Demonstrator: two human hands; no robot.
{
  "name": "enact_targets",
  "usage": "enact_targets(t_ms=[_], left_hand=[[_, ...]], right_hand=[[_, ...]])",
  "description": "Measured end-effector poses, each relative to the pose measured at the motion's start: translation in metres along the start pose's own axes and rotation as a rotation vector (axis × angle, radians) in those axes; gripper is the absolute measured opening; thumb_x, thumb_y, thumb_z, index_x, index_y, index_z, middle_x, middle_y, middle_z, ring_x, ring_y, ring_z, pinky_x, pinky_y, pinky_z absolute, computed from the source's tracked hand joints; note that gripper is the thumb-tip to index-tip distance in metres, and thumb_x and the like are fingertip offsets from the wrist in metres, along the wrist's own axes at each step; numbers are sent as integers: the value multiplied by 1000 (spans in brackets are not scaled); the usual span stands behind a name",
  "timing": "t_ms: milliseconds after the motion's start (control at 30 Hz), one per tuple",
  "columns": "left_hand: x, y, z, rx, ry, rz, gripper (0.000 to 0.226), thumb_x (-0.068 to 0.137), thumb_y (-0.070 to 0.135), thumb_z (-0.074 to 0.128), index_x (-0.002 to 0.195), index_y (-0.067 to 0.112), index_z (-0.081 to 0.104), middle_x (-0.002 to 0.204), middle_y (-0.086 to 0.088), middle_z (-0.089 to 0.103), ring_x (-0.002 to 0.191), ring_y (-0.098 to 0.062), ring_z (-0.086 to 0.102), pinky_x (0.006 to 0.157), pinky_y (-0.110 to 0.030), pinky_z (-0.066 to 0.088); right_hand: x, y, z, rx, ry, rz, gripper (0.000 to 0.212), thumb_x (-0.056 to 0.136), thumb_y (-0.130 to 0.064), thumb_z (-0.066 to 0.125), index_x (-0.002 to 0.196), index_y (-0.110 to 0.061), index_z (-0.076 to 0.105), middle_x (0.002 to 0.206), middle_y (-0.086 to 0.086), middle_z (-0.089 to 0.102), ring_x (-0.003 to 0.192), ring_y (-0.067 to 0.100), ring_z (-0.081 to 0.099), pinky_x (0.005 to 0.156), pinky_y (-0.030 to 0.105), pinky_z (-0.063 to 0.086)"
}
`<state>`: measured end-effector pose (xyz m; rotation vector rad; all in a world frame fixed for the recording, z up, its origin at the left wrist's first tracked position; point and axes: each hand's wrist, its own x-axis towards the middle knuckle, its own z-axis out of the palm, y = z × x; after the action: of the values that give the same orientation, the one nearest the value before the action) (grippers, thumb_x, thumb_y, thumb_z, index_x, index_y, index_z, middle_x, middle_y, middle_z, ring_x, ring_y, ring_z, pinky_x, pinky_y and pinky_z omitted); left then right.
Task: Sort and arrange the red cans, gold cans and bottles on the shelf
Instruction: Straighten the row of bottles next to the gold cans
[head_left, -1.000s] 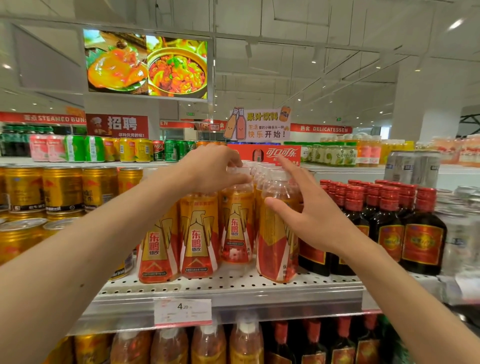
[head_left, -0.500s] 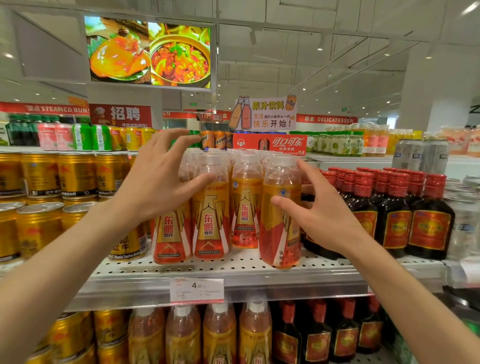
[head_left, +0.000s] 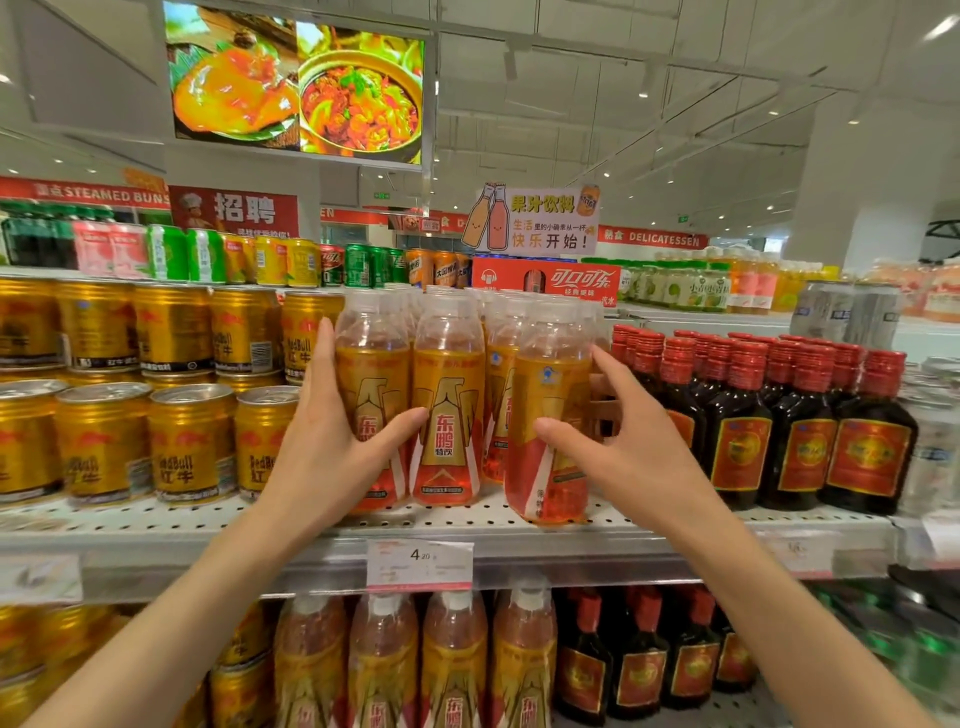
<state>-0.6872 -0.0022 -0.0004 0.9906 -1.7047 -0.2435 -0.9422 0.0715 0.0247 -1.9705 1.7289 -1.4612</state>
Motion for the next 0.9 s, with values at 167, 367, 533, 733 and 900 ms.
enact_targets(t_ms=[167, 367, 533, 733, 900], left_hand=[[-4, -6, 2, -18, -4, -17, 115, 79, 59, 70, 155, 42, -15, 167, 10, 15, 149, -12, 28, 118, -49, 35], [-14, -13, 4, -63, -42, -68, 112, 80, 65, 64, 152, 46, -19, 165, 13, 21, 148, -9, 30, 118, -48, 35], [-13, -12, 4, -96, -55, -67, 107, 84, 60, 64, 152, 48, -18, 164, 14, 24, 146, -9, 34, 117, -48, 37], [-14, -13, 3, -123, -72, -68, 106, 86, 58, 65, 151, 50, -19, 164, 15, 23, 145, -6, 35, 116, -48, 38], [-15, -13, 3, -104, -66, -68, 106, 86, 57, 65, 152, 48, -18, 164, 14, 23, 145, -7, 34, 116, -48, 37]], right_hand=[[-3, -10, 26, -52, 83, -34, 95, 86, -50, 73, 160, -36, 15, 164, -13, 27, 149, 8, 28, 118, 34, 29], [-11, -4, 36, -48, 71, 7, 96, 90, -49, 69, 162, -34, 7, 165, -15, 22, 144, -3, 22, 114, 24, 21], [-7, -4, 43, -54, 84, 26, 96, 91, -48, 68, 162, -33, 6, 167, -14, 20, 152, 8, 21, 118, 30, 23], [2, -3, 52, -64, 108, 34, 96, 90, -53, 66, 162, -36, 4, 168, -9, 19, 153, 14, 23, 122, 43, 29], [0, 1, 51, -40, 104, 42, 97, 89, -57, 66, 160, -43, 1, 168, -12, 19, 153, 12, 21, 121, 42, 27]])
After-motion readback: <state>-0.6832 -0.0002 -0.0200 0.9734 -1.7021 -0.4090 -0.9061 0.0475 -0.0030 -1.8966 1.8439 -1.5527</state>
